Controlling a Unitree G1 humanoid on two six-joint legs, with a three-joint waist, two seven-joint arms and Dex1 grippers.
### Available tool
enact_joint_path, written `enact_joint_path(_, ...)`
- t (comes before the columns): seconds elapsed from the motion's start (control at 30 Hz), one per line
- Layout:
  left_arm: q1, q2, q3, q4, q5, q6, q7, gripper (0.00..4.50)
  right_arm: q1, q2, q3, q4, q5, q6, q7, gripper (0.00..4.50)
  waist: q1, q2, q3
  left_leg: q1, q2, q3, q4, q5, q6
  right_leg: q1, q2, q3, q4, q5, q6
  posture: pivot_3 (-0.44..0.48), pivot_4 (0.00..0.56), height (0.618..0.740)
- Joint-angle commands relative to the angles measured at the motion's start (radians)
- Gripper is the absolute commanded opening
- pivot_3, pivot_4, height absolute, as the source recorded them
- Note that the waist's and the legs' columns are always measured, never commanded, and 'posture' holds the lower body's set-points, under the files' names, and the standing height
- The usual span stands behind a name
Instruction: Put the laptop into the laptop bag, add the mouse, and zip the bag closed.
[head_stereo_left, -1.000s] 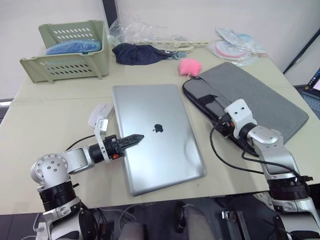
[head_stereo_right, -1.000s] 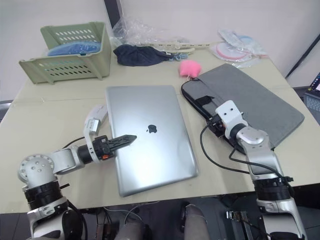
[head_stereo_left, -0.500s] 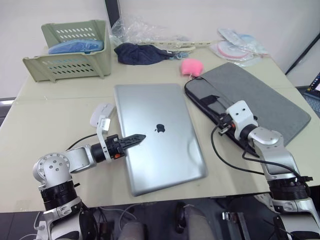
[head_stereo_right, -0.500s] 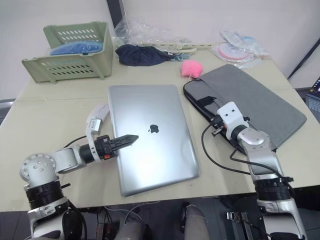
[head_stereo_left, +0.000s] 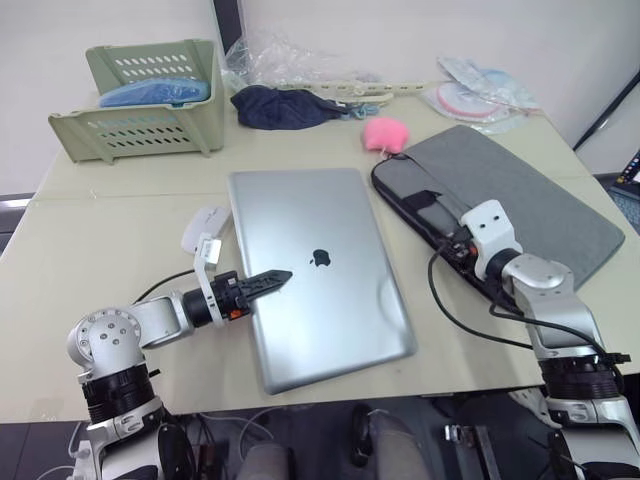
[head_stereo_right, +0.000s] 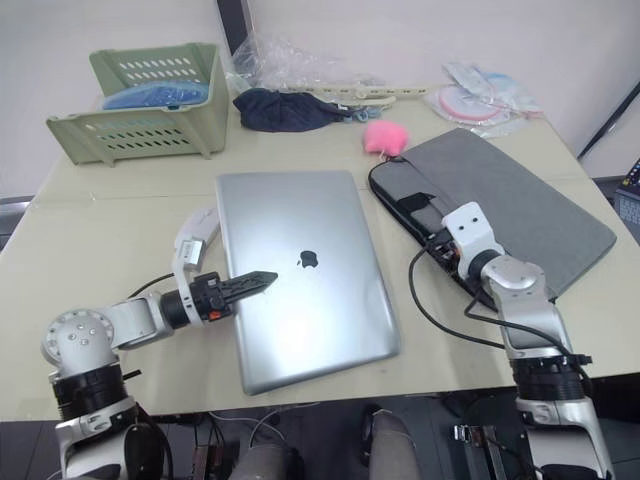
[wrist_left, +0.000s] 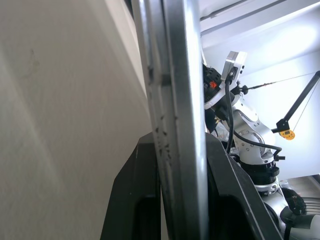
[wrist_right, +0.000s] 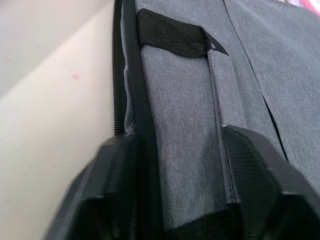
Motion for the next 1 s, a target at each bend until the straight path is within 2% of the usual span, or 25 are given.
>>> enact_joint_path(0.03, 0.005, 0.026, -0.021, -0.043, 0.009, -0.014, 0.03, 0.41, -0.006, -0.016, -0.034, -0.09, 0.021, 0.035, 0.0, 3.37, 0.0, 0.0, 0.0, 0.0, 0.0, 0.0, 0.0, 0.0, 0.0, 0.0, 0.0, 0.0, 0.0, 0.0, 0.0, 0.0, 0.15, 0.74)
enact_joint_path(0.27, 0.012, 0.021, -0.034, -0.042, 0.006, -0.021, 0.029, 0.41, 0.011, -0.014, -0.041, -0.102, 0.023, 0.055, -0.015, 3.37, 0.002, 0.0, 0.0, 0.0, 0.0, 0.0, 0.0, 0.0, 0.0, 0.0, 0.0, 0.0, -0.001, 0.0, 0.0, 0.0, 0.15, 0.74)
enact_joint_path(0.9, 0.024, 0.027, -0.05, -0.051, -0.002, -0.032, 0.037, 0.41, -0.011, 0.009, -0.064, 0.0, 0.041, 0.04, -0.021, 3.37, 0.002, 0.0, 0.0, 0.0, 0.0, 0.0, 0.0, 0.0, 0.0, 0.0, 0.0, 0.0, -0.001, 0.0, 0.0, 0.0, 0.15, 0.74)
enact_joint_path(1.0, 0.024, 0.03, -0.052, -0.05, -0.003, -0.034, 0.038, 0.41, -0.008, 0.013, -0.061, 0.008, 0.044, 0.038, -0.021, 2.55, 0.002, 0.0, 0.0, 0.0, 0.0, 0.0, 0.0, 0.0, 0.0, 0.0, 0.0, 0.0, -0.001, 0.0, 0.0, 0.0, 0.15, 0.74)
